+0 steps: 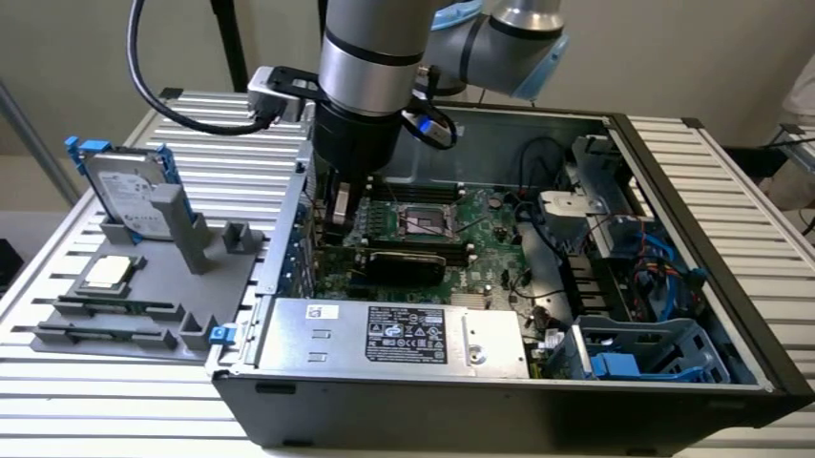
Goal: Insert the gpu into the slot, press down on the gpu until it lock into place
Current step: 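Press down on the gpu until it lock into place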
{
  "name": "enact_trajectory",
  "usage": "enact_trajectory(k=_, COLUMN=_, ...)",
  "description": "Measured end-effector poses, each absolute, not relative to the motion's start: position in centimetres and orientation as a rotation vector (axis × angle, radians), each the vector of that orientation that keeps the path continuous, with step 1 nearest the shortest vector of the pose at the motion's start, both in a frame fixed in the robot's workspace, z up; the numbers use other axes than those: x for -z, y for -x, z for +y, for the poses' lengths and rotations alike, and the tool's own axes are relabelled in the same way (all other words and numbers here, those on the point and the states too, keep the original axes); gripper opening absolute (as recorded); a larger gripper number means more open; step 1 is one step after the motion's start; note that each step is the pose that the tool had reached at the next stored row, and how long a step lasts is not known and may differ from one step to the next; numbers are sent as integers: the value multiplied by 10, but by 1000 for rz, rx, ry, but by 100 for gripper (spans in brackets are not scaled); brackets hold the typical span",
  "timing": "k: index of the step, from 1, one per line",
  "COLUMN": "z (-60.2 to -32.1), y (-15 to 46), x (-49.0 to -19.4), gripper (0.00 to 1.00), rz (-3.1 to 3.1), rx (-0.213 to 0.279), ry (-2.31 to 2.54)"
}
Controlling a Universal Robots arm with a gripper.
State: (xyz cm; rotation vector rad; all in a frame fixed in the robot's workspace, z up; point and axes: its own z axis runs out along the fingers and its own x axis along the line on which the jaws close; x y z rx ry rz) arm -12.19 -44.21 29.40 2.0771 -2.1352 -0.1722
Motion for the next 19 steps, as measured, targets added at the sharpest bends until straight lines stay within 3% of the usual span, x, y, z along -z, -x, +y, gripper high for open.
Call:
enact_trajectory(k=10, z=-438, y=123, x=-302, gripper=11, rz=-2111, rx=208, ry=-2056)
enact_trajectory(k=19, z=-436, y=126, x=-299, gripper=11, rz=-2110, rx=210, ry=-2054)
